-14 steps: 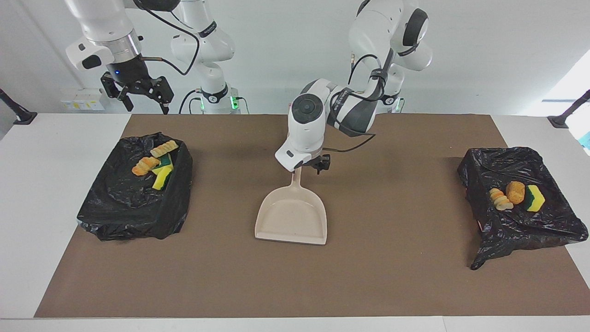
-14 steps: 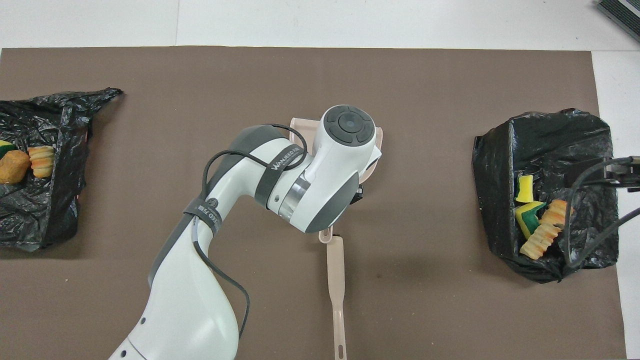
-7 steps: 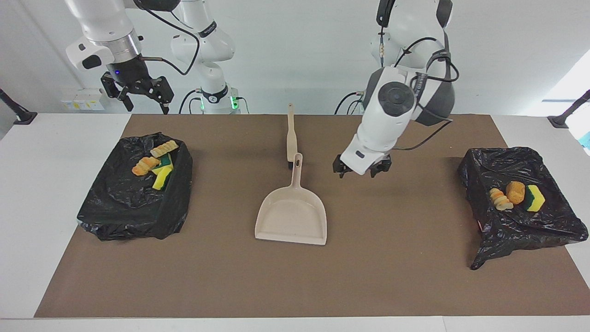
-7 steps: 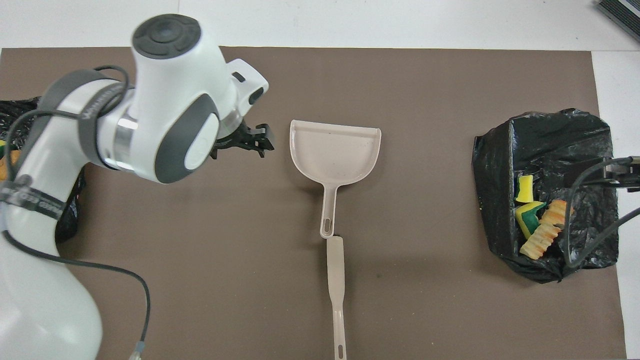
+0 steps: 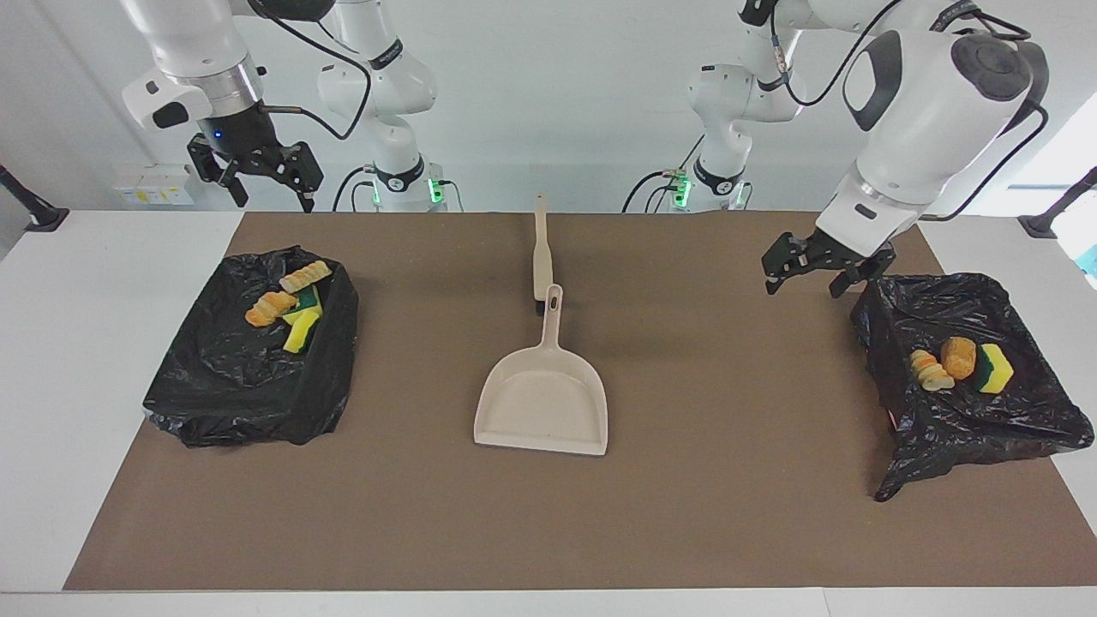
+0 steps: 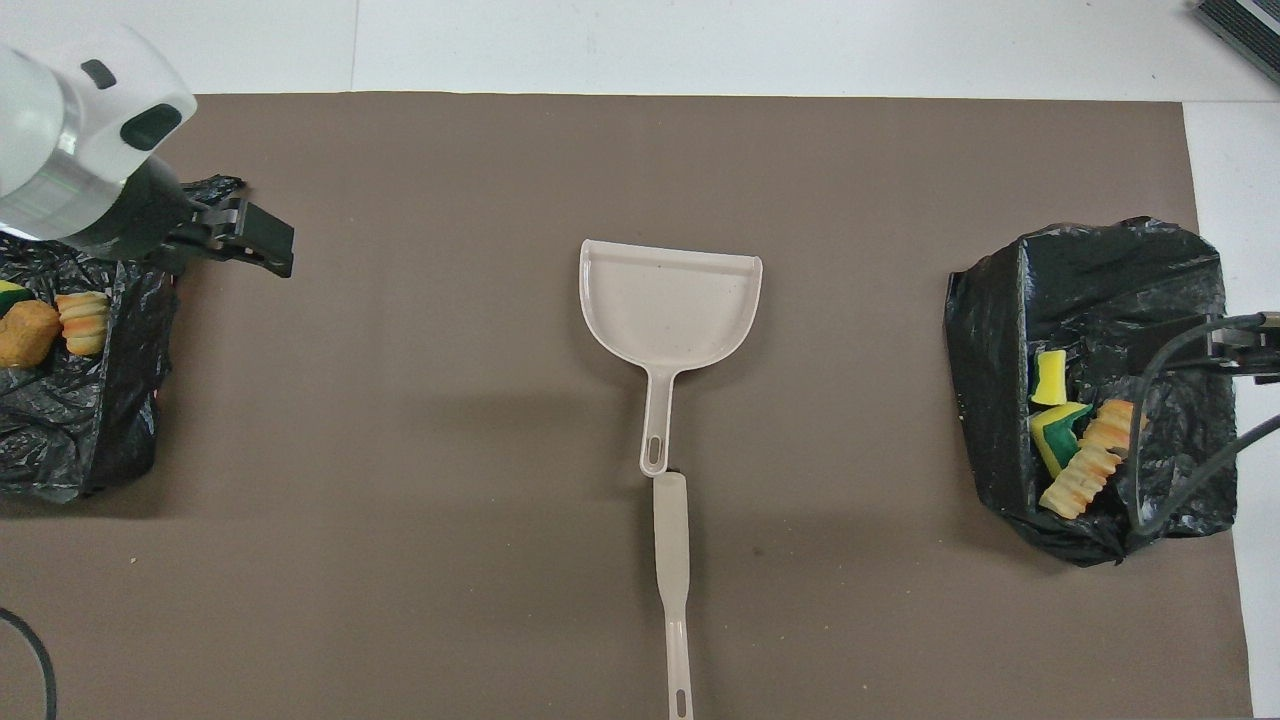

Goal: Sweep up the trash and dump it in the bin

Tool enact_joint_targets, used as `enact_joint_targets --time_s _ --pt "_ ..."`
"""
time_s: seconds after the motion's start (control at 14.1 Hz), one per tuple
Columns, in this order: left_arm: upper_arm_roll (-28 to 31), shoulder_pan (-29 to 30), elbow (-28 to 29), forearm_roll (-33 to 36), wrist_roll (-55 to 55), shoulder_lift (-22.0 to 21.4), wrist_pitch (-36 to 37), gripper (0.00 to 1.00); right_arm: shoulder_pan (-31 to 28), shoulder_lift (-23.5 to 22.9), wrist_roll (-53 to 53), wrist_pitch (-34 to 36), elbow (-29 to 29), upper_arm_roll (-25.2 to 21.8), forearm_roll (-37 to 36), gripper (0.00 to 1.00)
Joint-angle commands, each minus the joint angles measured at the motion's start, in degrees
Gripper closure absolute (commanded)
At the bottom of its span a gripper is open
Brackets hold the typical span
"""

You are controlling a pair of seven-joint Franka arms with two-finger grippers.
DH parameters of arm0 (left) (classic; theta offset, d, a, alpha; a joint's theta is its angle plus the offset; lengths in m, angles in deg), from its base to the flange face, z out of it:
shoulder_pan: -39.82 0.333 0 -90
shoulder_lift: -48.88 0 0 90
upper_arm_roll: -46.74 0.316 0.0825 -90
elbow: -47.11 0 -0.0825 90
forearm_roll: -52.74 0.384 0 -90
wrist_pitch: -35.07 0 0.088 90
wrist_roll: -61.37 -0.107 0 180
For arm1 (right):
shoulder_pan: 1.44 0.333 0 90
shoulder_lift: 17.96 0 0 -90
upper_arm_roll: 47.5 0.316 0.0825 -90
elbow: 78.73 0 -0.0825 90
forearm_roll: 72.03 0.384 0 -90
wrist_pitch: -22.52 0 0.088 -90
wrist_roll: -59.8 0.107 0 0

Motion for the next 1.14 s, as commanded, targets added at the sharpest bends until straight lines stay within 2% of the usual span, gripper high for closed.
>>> enact_joint_targets --time_s 0.0,0.14,0.35,0.43,0.71,0.92,1.06 --pt "-0.3 1.8 3.3 3.8 -3.9 -3.9 1.5 0.0 -0.4 0.8 -1.0 -0.5 0.8 0.1 1.2 0.0" --pt "-0.3 3.8 6.9 3.5 -3.9 -7.5 0.0 0.0 -0.4 0.8 -1.0 -0.5 0.8 0.1 1.2 0.0" --pt "-0.3 3.9 20.1 3.4 -3.8 -16.5 -8.6 0.0 -0.4 0.8 -1.0 -0.5 0.8 0.1 1.2 0.0" --pt "-0.2 4.1 21.4 3.4 -3.8 -17.7 -8.7 0.0 -0.4 0.8 -1.0 -0.5 0.8 0.0 1.2 0.0" --pt "-0.2 4.5 18.7 3.7 -4.0 -17.1 -5.7 0.0 -0.4 0.8 -1.0 -0.5 0.8 0.0 1.2 0.0" --pt "0.1 4.6 8.7 3.7 -4.0 -11.3 4.8 0.0 -0.4 0.8 -1.0 -0.5 0.8 0.1 1.2 0.0" --pt "0.0 5.1 7.7 3.4 -4.0 -11.1 4.4 0.0 -0.5 0.8 -1.0 -0.5 0.8 0.0 1.2 0.0"
